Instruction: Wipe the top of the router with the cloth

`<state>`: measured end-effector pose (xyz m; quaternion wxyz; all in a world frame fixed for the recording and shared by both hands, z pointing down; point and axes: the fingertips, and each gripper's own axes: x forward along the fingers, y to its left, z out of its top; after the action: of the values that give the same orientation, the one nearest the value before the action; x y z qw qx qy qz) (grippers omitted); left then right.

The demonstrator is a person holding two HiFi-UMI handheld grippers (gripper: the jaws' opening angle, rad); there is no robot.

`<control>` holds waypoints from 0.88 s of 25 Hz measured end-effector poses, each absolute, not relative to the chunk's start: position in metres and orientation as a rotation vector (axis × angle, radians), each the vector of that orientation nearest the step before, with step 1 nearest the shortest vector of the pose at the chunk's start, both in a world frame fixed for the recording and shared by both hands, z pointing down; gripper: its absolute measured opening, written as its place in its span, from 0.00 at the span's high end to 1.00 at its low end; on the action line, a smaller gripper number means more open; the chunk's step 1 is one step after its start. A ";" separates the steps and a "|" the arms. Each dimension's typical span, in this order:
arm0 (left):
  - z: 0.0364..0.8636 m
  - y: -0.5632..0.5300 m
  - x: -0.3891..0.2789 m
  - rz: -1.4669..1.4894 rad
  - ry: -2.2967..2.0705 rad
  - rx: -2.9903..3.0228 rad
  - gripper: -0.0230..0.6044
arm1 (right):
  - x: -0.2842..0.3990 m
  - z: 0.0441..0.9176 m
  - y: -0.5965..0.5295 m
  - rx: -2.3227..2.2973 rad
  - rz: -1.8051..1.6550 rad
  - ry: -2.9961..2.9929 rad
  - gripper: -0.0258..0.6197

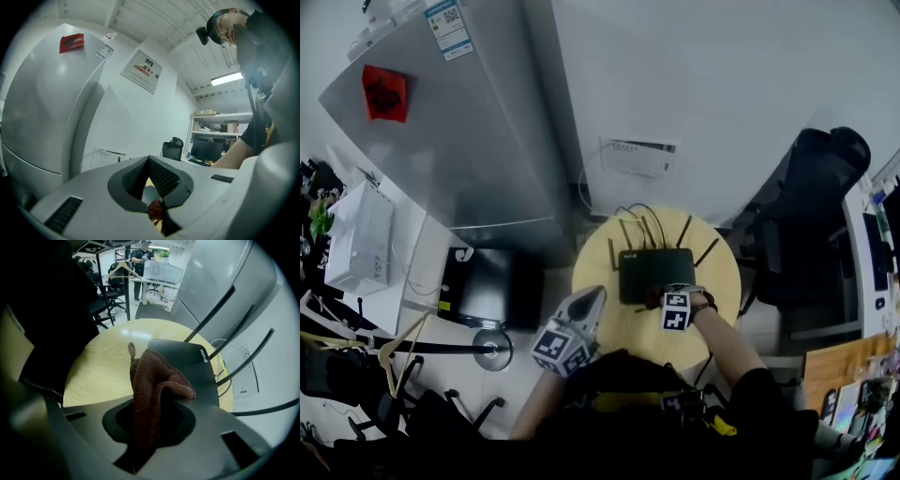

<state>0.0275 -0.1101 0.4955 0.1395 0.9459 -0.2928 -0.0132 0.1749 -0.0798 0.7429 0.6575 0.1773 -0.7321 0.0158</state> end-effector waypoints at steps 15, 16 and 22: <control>0.499 -0.121 0.043 -0.008 -0.810 2.723 0.98 | 0.199 0.708 -0.138 0.545 -0.139 -1.647 0.87; 0.499 -0.122 0.042 -0.002 -0.817 2.717 0.98 | 0.206 0.703 -0.153 0.596 -0.220 -1.605 0.87; 0.511 -0.125 0.027 0.042 -0.899 2.654 0.98 | 0.239 0.732 -0.198 0.615 -0.465 -1.383 0.87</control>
<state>0.0270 -0.1253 0.5107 0.1686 0.9335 -0.3162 0.0148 0.2394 -0.1976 0.7316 0.7026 0.2765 -0.6215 -0.2090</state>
